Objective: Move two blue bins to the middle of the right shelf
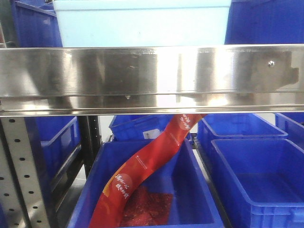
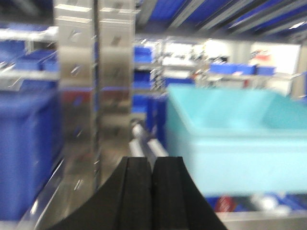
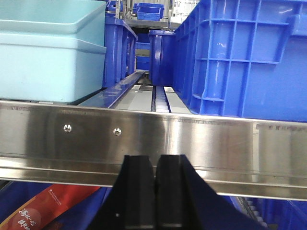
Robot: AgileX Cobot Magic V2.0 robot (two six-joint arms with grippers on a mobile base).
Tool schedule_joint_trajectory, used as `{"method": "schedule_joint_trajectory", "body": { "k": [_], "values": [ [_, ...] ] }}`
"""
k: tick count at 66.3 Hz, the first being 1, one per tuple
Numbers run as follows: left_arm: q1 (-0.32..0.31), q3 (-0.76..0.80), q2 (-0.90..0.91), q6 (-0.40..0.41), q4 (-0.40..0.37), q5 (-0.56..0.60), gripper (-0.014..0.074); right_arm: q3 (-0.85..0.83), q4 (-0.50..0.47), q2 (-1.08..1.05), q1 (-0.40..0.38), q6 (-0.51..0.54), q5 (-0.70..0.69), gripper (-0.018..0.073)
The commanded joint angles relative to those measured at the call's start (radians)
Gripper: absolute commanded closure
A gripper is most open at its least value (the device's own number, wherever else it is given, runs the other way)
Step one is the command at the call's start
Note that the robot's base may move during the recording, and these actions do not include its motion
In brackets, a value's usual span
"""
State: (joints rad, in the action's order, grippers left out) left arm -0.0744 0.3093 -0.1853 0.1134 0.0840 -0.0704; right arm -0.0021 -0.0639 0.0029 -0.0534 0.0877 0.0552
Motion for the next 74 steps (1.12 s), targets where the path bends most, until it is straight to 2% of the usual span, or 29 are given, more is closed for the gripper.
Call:
{"method": "schedule_joint_trajectory", "body": {
  "k": [1, 9, 16, 20, 22, 26, 74],
  "values": [
    [0.044, -0.09, 0.059, -0.036, -0.042, 0.017, 0.0707, 0.002, 0.011, -0.003, -0.004, -0.002, -0.017, 0.0724],
    [0.071, -0.228, 0.124, -0.036, -0.099, 0.058, 0.0707, 0.002, 0.011, -0.003, -0.004, -0.002, -0.017, 0.0724],
    [0.071, -0.309, 0.164, -0.036, -0.106, 0.116, 0.0707, 0.002, 0.011, -0.003, -0.004, -0.002, -0.017, 0.0724],
    [0.071, -0.309, 0.179, -0.036, -0.106, 0.127, 0.0707, 0.002, 0.011, -0.003, -0.004, -0.002, -0.017, 0.0724],
    [0.072, -0.309, 0.185, -0.036, -0.106, 0.08, 0.0707, 0.002, 0.011, -0.003, -0.004, -0.002, -0.017, 0.0724],
    [0.074, -0.309, 0.185, -0.036, -0.106, 0.064, 0.0707, 0.002, 0.011, -0.003, -0.004, -0.002, -0.017, 0.0724],
    [0.076, -0.309, 0.185, -0.036, -0.106, 0.08, 0.0707, 0.002, 0.011, -0.003, -0.004, -0.002, -0.017, 0.0724]
  ]
}}
